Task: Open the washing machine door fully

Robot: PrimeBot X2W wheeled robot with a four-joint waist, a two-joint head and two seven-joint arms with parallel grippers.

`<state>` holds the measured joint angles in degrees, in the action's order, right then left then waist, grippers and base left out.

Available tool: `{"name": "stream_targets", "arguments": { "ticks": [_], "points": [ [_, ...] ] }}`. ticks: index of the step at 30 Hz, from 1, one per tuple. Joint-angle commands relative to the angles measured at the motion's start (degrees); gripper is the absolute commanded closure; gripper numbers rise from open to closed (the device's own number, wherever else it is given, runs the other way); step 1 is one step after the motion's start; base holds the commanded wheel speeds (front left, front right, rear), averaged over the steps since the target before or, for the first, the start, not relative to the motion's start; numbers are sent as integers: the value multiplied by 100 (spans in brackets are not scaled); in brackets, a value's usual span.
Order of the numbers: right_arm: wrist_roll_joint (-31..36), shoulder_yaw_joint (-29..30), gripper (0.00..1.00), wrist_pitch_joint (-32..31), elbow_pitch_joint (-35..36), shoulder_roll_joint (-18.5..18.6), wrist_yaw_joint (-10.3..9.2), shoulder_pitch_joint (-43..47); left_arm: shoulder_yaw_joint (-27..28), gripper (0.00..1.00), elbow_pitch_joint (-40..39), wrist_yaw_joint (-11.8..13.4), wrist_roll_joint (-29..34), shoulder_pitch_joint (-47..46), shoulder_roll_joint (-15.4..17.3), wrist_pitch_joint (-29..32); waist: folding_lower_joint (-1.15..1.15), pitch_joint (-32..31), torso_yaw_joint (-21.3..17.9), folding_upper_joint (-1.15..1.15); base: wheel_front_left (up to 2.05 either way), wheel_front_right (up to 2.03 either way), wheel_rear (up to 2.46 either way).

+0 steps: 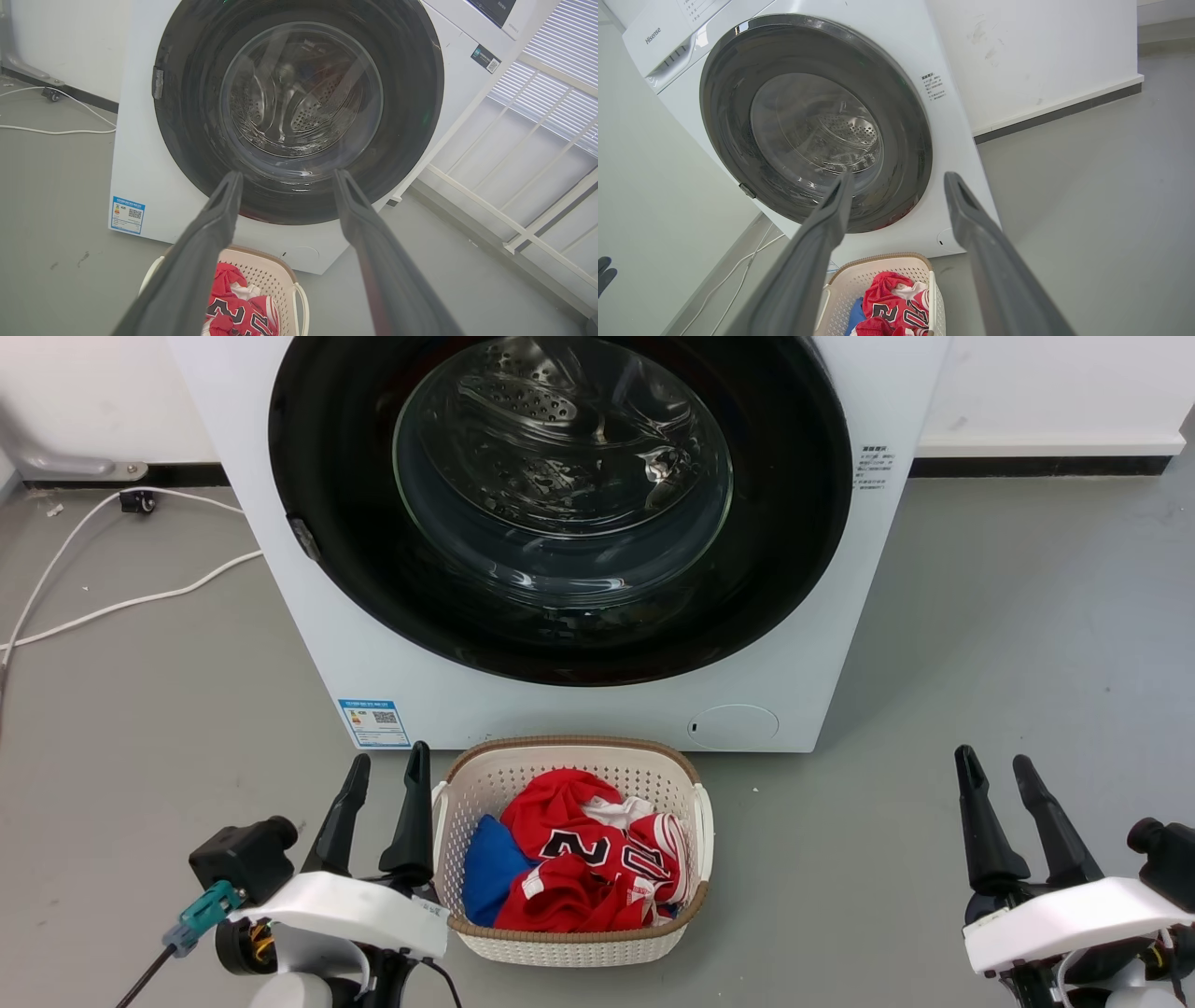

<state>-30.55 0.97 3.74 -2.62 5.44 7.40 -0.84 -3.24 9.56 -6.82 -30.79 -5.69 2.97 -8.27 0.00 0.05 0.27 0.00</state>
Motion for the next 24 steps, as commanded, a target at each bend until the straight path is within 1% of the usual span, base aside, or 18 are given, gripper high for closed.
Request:
{"name": "stream_targets", "arguments": {
  "ticks": [1, 14, 24],
  "points": [
    [180, -4, 0, 19, 95, 47, 13, 4, -26, 0, -34, -11, 184, -116, 30, -55, 0, -1, 2, 0, 0, 0, 0],
    [996, 0, 0, 53, 197, 18, 13, 81, -125, 0, 32, 30, 1024, -146, 64, -236, 0, 4, 10, 0, 0, 0, 0],
    [1495, 9, 0, 90, 258, -4, 13, 123, -159, 0, 102, 57, 1480, -167, 79, -354, 0, 5, 26, 0, 0, 0, 0]
  ]
}}
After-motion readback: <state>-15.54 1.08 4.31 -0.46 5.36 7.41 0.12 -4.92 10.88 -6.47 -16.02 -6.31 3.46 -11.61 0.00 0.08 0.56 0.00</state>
